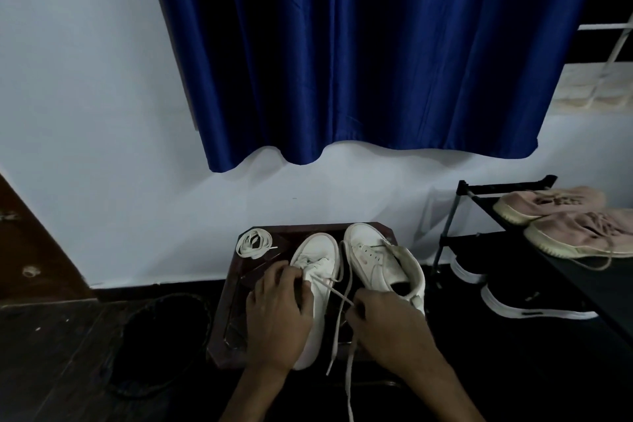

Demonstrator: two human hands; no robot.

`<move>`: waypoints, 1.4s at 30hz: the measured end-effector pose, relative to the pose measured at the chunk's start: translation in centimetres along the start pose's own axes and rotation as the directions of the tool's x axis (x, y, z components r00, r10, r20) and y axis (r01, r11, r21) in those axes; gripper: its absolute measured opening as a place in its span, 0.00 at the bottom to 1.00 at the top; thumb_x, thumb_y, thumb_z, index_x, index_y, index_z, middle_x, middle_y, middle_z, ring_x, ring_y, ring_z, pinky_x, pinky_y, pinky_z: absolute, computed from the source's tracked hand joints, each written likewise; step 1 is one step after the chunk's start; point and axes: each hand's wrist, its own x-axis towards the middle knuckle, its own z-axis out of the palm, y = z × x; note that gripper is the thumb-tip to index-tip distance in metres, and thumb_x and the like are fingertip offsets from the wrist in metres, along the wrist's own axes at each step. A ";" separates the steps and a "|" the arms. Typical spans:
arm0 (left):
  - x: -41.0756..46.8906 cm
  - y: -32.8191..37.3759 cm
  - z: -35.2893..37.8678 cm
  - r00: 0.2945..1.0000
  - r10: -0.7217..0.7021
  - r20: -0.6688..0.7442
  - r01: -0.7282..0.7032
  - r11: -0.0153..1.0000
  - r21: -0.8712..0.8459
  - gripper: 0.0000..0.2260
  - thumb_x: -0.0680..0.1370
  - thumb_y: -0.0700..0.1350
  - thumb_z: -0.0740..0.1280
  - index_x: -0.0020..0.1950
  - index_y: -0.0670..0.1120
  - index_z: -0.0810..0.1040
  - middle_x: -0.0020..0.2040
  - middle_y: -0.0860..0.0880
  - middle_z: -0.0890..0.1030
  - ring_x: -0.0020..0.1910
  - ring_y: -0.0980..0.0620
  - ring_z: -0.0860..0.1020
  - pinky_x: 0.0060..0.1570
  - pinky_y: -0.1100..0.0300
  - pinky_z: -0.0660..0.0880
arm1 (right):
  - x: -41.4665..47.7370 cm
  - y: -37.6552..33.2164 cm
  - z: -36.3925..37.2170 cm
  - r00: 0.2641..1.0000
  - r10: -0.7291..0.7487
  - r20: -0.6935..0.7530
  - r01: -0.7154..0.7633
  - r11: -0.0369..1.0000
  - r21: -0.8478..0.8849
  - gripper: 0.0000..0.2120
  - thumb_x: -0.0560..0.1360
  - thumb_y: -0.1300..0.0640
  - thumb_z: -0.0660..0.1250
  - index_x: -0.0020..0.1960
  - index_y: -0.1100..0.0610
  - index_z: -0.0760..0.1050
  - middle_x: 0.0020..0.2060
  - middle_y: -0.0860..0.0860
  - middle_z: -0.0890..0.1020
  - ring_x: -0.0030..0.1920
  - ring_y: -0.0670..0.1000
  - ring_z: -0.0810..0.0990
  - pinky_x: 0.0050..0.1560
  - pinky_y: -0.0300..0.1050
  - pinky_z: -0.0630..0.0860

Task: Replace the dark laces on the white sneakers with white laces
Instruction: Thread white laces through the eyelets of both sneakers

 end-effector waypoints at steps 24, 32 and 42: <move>1.8 3.6 -6.0 0.926 -0.218 0.309 0.378 0.524 -0.763 0.12 0.82 0.42 0.62 0.42 0.39 0.79 0.27 0.52 0.71 0.24 0.59 0.65 0.22 0.69 0.62 | 2.9 2.6 3.0 0.888 -0.459 0.019 0.458 0.888 0.040 0.10 0.72 0.62 0.64 0.49 0.52 0.81 0.48 0.49 0.82 0.49 0.50 0.80 0.49 0.45 0.76; 1.7 3.1 -6.3 0.941 -0.229 0.249 0.331 0.476 -0.815 0.07 0.80 0.37 0.63 0.48 0.39 0.81 0.37 0.47 0.83 0.31 0.56 0.73 0.24 0.65 0.68 | 2.2 2.6 4.9 0.834 -0.536 0.130 0.551 0.799 -0.241 0.09 0.74 0.59 0.62 0.53 0.57 0.74 0.54 0.54 0.76 0.54 0.57 0.77 0.45 0.52 0.76; 2.3 7.2 -5.0 0.987 -0.141 -0.074 0.041 0.677 -0.735 0.07 0.79 0.43 0.68 0.54 0.49 0.84 0.46 0.54 0.85 0.42 0.57 0.81 0.43 0.66 0.76 | 7.1 -2.1 -9.7 0.802 0.033 -0.596 0.350 0.783 0.515 0.03 0.80 0.57 0.63 0.47 0.54 0.71 0.37 0.49 0.83 0.35 0.47 0.82 0.39 0.47 0.81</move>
